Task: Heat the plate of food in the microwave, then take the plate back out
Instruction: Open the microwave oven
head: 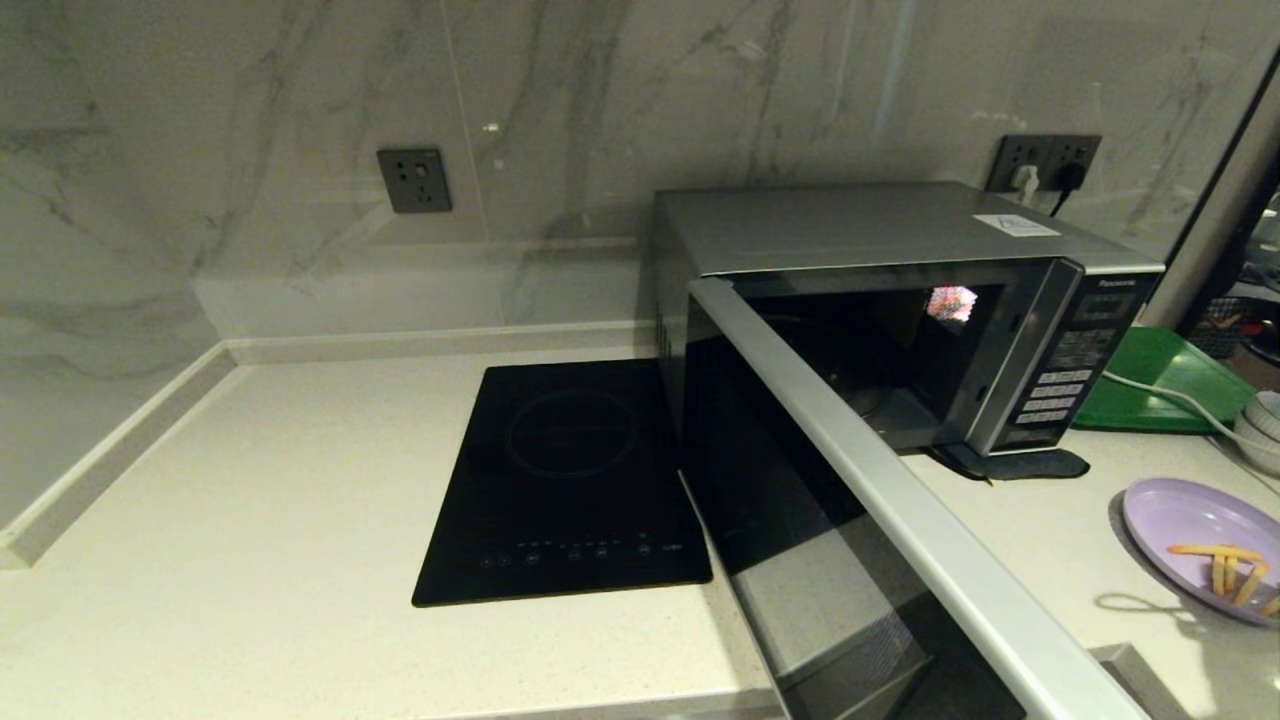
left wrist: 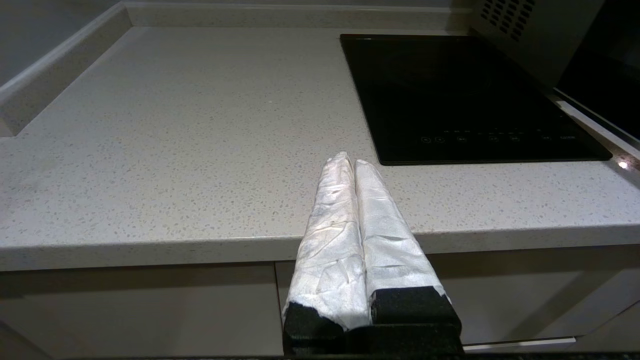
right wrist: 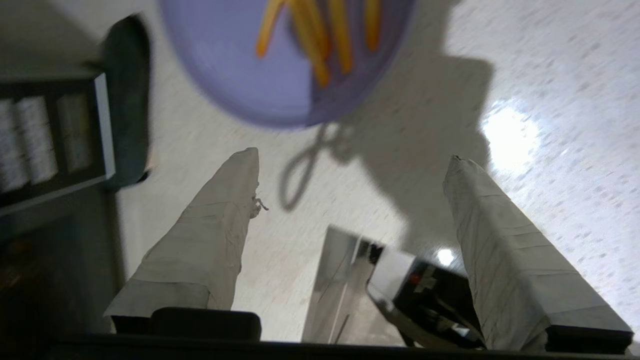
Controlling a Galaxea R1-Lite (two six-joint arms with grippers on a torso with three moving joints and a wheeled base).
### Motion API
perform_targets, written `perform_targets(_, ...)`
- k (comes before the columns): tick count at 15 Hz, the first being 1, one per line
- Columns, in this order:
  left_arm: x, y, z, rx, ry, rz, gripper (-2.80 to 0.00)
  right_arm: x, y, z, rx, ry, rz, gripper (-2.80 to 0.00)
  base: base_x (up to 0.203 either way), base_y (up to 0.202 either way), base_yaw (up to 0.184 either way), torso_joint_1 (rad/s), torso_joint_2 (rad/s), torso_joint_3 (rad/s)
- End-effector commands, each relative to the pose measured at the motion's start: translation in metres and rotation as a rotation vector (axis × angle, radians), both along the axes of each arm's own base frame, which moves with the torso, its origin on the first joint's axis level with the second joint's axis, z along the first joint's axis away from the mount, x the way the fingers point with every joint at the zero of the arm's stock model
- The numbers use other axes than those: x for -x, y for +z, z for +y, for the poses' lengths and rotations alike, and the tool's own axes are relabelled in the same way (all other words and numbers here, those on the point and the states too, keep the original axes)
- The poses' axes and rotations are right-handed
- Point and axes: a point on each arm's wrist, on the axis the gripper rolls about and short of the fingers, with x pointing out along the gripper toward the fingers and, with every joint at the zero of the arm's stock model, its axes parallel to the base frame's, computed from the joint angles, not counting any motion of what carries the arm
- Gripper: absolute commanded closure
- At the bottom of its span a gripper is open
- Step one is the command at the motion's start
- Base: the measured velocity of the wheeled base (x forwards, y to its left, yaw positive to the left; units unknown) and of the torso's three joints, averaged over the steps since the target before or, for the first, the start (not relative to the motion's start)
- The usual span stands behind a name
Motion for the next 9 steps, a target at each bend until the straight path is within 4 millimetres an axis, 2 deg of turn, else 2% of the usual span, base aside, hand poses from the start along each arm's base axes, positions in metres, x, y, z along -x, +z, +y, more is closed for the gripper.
perform_targets(1,0.0,0.0,0.0,0.001,0.001,0.0,0.0,-0.026,-0.032,-0.02,0.002,-0.045,0.142,-2.8,0.0,0.0,0.0,0.0,0.0,0.0)
perform_targets(3,0.0,0.0,0.0,0.001,0.001,0.0,0.0,-0.04,-0.049,-0.03,0.075,-0.096,0.267,-2.8,0.0,0.0,0.0,0.0,0.0,0.0)
perform_targets(5,0.0,0.0,0.0,0.001,0.001,0.0,0.0,-0.047,-0.053,-0.035,0.103,-0.085,0.294,-2.8,0.0,0.0,0.0,0.0,0.0,0.0)
perform_targets(9,0.0,0.0,0.0,0.001,0.001,0.0,0.0,-0.049,-0.054,-0.037,0.109,-0.068,0.3,-2.8,0.0,0.0,0.0,0.0,0.0,0.0)
